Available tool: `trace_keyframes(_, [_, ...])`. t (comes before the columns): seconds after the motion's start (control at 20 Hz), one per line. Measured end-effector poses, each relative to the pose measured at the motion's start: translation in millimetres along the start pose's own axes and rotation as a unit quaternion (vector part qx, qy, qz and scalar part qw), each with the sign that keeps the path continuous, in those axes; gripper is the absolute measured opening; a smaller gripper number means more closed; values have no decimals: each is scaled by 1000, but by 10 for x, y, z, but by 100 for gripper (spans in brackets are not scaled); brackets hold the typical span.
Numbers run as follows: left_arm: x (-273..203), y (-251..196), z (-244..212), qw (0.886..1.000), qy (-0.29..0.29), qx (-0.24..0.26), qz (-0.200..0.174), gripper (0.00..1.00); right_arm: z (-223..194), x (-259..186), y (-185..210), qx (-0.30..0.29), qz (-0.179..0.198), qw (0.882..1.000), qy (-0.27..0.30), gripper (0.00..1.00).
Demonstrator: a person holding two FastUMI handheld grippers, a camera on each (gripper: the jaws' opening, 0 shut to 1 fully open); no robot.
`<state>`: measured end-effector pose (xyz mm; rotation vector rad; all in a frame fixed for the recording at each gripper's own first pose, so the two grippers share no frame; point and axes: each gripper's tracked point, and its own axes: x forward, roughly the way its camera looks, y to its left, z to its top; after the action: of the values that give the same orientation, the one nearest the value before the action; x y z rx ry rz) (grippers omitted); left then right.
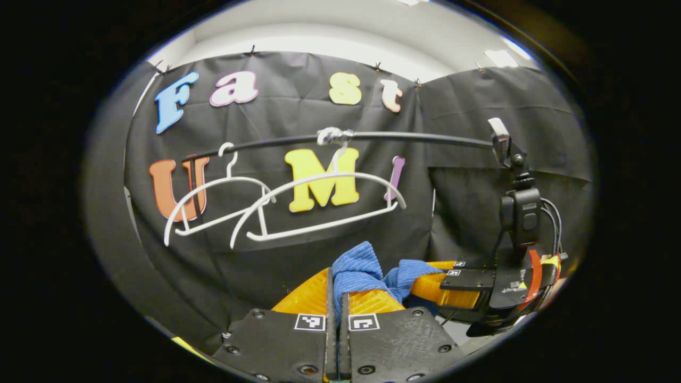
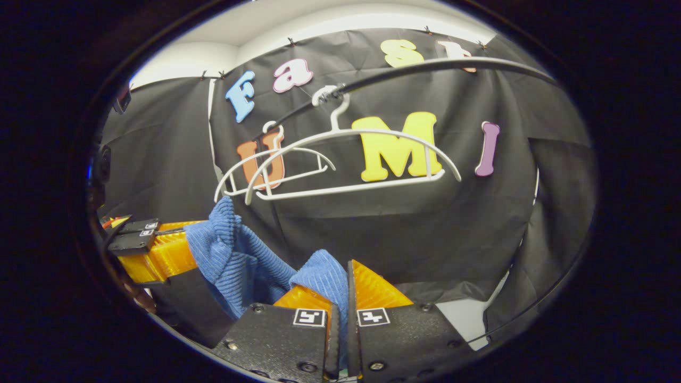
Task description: Grasp the clothes on the hanger with both hands and then place them into the laundry hamper below.
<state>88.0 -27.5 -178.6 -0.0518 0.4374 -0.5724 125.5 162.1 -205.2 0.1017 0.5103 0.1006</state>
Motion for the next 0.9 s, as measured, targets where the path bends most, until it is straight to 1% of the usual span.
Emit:
trace_keyframes(0.05, [58, -20, -158, 1000, 16, -5, 0, 2, -135, 99, -58, 3, -3, 1000, 12, 9])
trace_keyframes(0.1, [229, 27, -380, 999, 36, -7, 1, 2, -292, 209, -110, 5, -5, 1000, 27, 9])
trace_keyframes(0.2, [369, 121, -811, 996, 82, -10, 20, 2, -651, 501, -222, 14, -9, 998, 66, 9])
trace_keyframes(0.35, [530, 258, -1552, 985, 160, -33, 46, 2, -1305, 826, -304, 20, -9, 990, 137, 9])
trace_keyframes(0.5, [646, 347, -2205, 969, 231, -47, 70, 2, -1892, 1112, -329, 21, -16, 975, 221, 9])
trace_keyframes(0.6, [683, 366, -2641, 956, 278, -53, 74, 3, -2178, 1209, -291, 13, -16, 958, 287, 10])
trace_keyframes(0.65, [670, 345, -2779, 948, 303, -54, 76, 0, -2334, 1186, -286, 7, -16, 947, 320, 12])
trace_keyframes(0.7, [692, 324, -2833, 945, 315, -56, 75, 1, -2395, 1157, -331, -3, -24, 942, 335, 17])
trace_keyframes(0.75, [663, 292, -2858, 943, 320, -56, 71, 17, -2448, 1145, -382, -14, -34, 940, 340, 32])
trace_keyframes(0.8, [617, 289, -2845, 944, 320, -52, 67, 33, -2475, 1093, -458, -26, -49, 938, 342, 45])
trace_keyframes(0.85, [599, 288, -2839, 944, 320, -48, 62, 49, -2451, 1037, -493, -29, -57, 939, 338, 52])
trace_keyframes(0.9, [544, 308, -2860, 945, 318, -43, 61, 65, -2421, 951, -520, -30, -66, 940, 334, 56])
